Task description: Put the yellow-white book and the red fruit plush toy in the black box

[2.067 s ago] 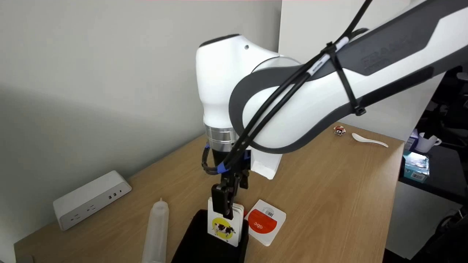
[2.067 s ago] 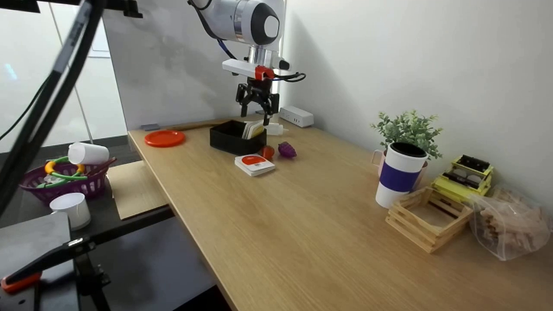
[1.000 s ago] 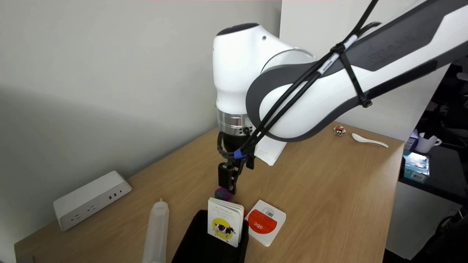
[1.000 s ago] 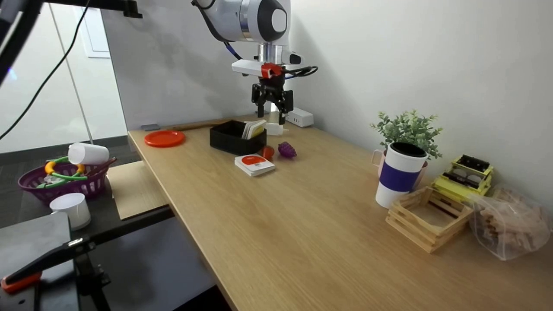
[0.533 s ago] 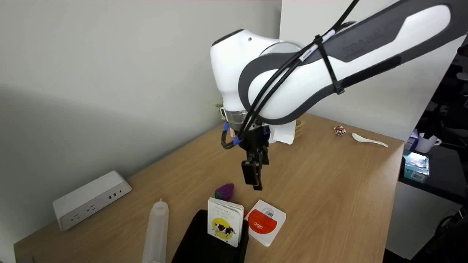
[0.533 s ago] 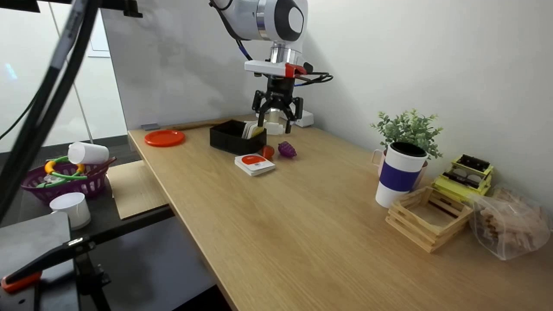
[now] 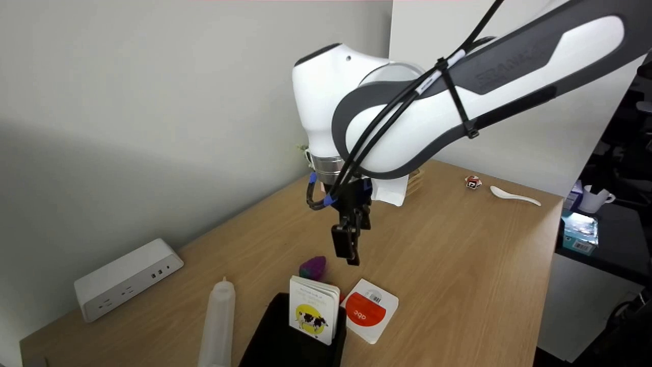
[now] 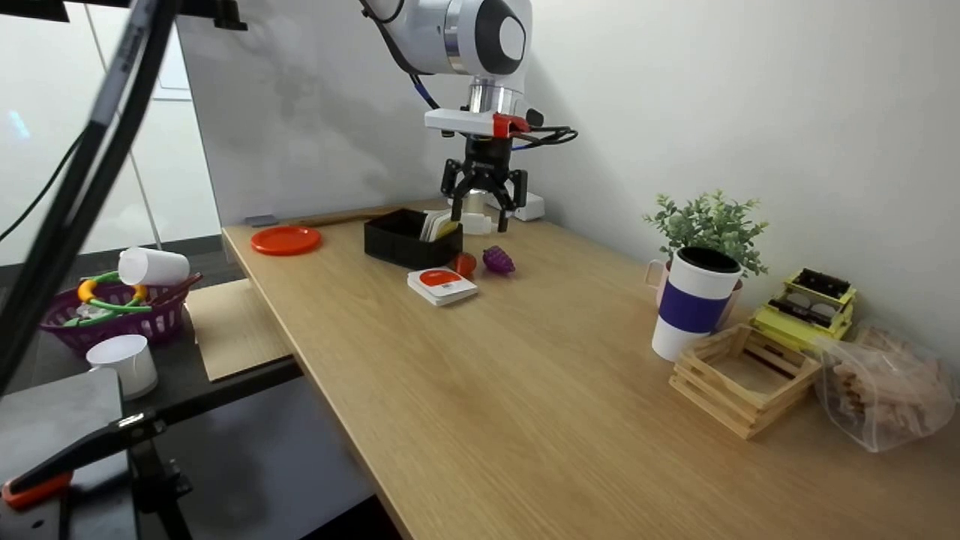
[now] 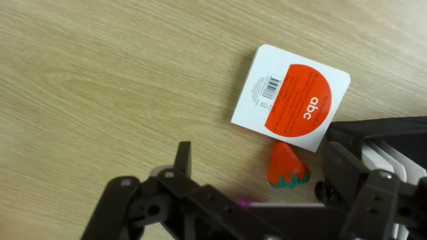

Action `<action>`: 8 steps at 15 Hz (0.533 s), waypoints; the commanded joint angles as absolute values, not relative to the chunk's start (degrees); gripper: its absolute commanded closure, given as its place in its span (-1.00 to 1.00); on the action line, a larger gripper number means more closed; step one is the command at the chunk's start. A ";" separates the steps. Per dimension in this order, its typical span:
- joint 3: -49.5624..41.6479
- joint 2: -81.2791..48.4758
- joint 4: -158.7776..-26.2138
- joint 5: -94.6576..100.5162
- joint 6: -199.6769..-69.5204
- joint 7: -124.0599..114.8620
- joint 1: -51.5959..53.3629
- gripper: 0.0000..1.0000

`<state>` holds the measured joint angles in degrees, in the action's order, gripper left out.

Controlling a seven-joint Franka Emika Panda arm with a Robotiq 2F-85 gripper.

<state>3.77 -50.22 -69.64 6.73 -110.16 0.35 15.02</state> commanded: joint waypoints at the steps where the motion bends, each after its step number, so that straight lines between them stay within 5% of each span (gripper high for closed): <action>1: 4.25 -53.93 -64.65 7.78 -110.00 3.76 14.38 -1.00; 8: 7.86 -63.41 -51.22 6.61 -102.81 21.07 13.33 -1.00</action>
<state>5.64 -58.48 -59.27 6.83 -107.79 14.27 14.36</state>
